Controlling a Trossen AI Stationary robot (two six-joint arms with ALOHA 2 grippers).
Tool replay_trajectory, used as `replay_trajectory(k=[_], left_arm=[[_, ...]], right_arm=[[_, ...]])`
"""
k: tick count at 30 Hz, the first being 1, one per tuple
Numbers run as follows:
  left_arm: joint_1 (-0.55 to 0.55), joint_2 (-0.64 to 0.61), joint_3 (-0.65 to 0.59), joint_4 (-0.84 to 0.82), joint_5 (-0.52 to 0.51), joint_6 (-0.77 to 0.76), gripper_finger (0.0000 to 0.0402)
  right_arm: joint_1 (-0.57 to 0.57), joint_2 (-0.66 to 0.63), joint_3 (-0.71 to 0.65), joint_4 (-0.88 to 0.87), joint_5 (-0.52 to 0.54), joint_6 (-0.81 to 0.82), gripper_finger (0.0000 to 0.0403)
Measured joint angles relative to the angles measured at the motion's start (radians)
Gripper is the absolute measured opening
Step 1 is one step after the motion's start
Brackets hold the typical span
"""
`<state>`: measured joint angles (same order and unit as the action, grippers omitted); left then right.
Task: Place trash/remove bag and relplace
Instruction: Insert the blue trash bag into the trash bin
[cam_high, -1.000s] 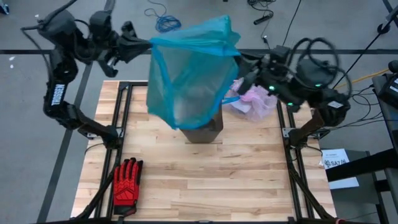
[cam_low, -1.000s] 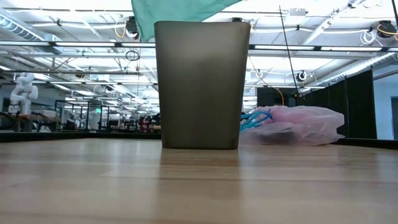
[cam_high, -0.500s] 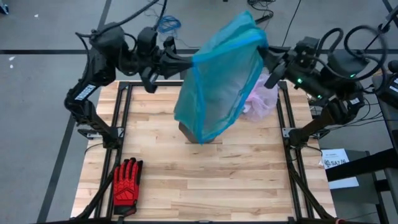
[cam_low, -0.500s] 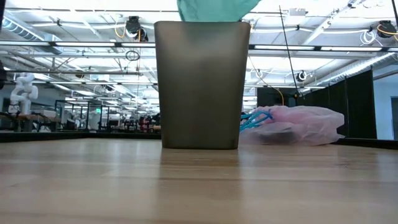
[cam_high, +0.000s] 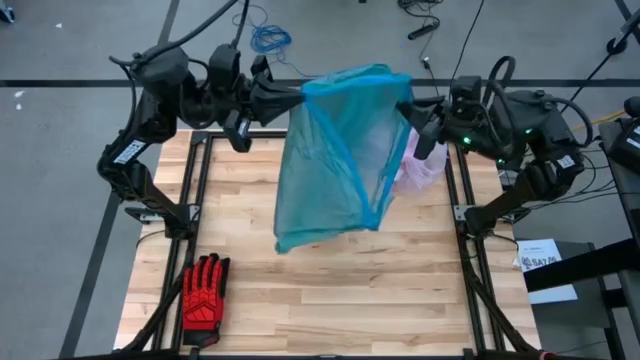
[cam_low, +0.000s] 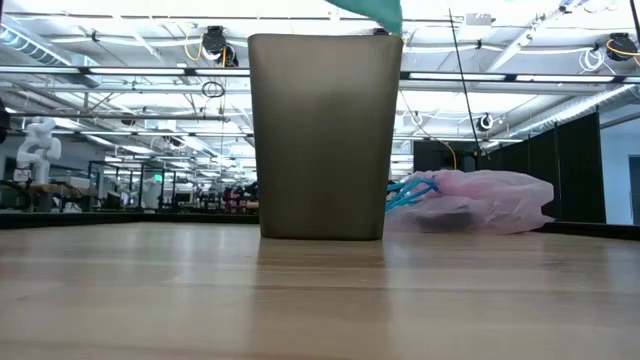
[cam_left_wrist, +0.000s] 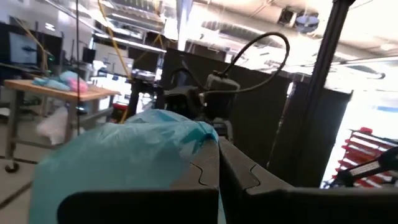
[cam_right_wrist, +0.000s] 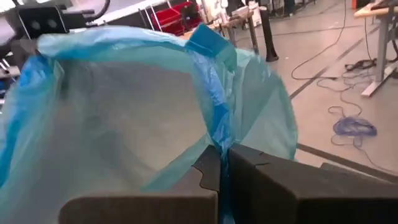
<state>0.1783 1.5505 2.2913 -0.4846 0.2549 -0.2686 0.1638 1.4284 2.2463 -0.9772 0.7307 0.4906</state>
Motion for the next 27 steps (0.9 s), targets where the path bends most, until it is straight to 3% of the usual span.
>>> replay_trajectory(k=[15, 27], left_arm=[[-0.002, 0.027, -0.006, -0.055, -0.075, 0.054, 0.0000], [0.036, 0.027, -0.006, -0.039, -0.107, 0.128, 0.0000]], right_arm=[[-0.061, -0.018, 0.001, -0.040, 0.011, -0.130, 0.0000], [-0.094, -0.015, 0.000, 0.095, 0.033, -0.350, 0.0000]])
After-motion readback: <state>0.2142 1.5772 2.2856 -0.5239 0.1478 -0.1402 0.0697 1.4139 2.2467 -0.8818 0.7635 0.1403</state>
